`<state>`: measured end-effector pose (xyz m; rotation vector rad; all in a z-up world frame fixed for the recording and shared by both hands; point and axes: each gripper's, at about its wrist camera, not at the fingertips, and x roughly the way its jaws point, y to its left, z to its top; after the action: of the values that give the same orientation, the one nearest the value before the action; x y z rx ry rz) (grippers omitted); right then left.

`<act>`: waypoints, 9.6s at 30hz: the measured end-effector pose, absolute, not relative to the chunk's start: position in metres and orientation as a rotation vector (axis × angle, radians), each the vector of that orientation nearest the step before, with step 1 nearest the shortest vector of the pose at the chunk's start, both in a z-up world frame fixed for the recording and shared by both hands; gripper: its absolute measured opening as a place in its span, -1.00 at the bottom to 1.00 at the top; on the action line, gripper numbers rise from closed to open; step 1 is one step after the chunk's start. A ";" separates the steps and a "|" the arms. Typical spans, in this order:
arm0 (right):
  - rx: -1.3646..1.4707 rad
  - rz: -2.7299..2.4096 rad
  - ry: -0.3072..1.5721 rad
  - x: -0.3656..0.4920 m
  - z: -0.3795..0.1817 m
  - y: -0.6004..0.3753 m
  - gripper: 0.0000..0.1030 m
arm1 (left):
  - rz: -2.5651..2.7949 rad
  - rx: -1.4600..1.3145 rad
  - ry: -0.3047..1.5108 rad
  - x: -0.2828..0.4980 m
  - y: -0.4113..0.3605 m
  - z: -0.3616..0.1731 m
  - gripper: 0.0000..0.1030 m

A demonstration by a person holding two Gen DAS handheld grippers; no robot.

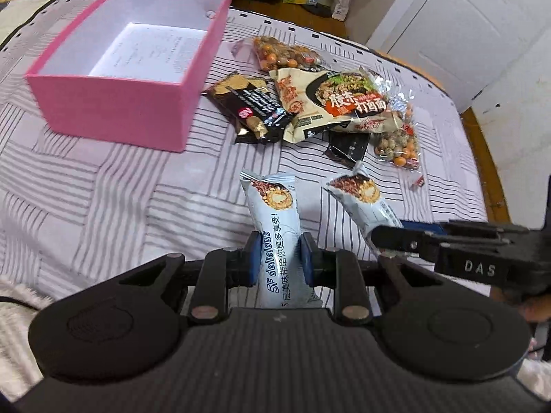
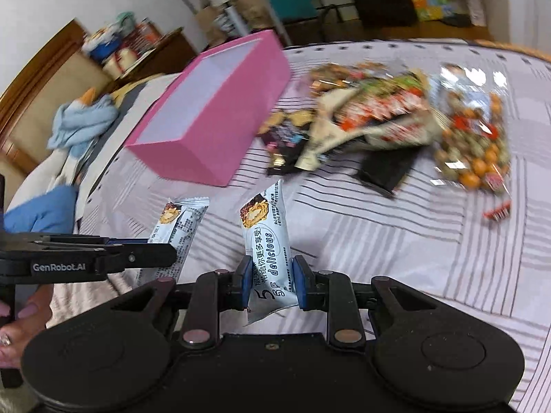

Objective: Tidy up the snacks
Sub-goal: 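Lift both white snack bars off the bed with both tools, then lower both white bars into the pink box and open both tools, then grasp the beige noodle bag with both tools at its edges, then lift the noodle bag with both tools and carry it over the pink box, then lower the noodle bag into the pink box and open both tools, then grasp a black NB biscuit pack with the left tool while the right grasps the black pouch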

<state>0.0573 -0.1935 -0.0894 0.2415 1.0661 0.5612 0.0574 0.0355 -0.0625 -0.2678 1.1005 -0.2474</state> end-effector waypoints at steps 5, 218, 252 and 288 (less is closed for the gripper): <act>0.151 0.634 1.052 0.070 -0.051 -0.164 -0.43 | -0.256 -0.288 1.079 0.055 0.070 -0.036 -0.55; -0.149 0.621 1.044 0.221 -0.069 0.040 0.26 | -0.125 -0.062 1.042 0.247 0.176 -0.072 0.25; -0.022 0.365 0.834 0.135 -0.029 -0.194 0.38 | -0.448 -0.166 0.987 0.179 0.037 -0.011 0.34; -0.024 0.019 0.740 0.145 -0.191 -0.189 0.10 | 0.055 -0.249 0.951 0.212 -0.029 -0.163 -0.11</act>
<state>0.1446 -0.1888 -0.1911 -0.0241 0.7401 0.0190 0.2117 -0.0288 -0.1631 -0.2493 0.9509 0.0554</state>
